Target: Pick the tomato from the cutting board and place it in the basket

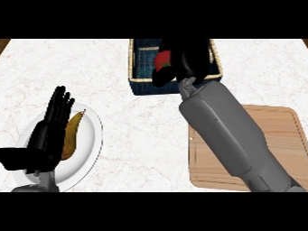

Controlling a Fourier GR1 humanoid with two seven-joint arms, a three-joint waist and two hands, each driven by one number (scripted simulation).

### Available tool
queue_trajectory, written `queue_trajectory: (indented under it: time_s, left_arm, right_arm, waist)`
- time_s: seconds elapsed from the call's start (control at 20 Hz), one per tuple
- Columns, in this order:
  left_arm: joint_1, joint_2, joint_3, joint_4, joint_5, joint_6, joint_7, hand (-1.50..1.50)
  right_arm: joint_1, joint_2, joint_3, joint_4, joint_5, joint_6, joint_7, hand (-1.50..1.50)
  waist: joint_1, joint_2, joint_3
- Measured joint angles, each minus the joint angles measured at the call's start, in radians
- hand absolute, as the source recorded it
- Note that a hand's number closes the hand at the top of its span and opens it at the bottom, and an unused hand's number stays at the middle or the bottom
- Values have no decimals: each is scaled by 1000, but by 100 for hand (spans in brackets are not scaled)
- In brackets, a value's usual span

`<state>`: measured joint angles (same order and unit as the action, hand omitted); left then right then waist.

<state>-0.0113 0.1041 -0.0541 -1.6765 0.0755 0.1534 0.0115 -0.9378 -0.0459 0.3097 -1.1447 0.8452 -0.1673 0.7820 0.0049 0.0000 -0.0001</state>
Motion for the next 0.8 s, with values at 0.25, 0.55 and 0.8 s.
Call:
queue_trajectory:
  time_s: [0.25, 0.55, 0.8]
  left_arm:
    - [-13, -8, 3, 7, -15, 6, 1, 0]
    - [20, -16, 2, -2, -19, -7, -21, 0]
    - [0, -16, 10, 8, -24, -12, -14, 0]
  right_arm:
    - [19, -17, -71, 47, 9, -30, -45, 150]
    - [28, -3, -117, 118, 17, -34, -105, -150]
    - [28, 21, -157, 152, 13, -94, -182, -150]
  waist:
    - [0, 1, 0]
    - [3, 1, 0]
    - [3, 1, 0]
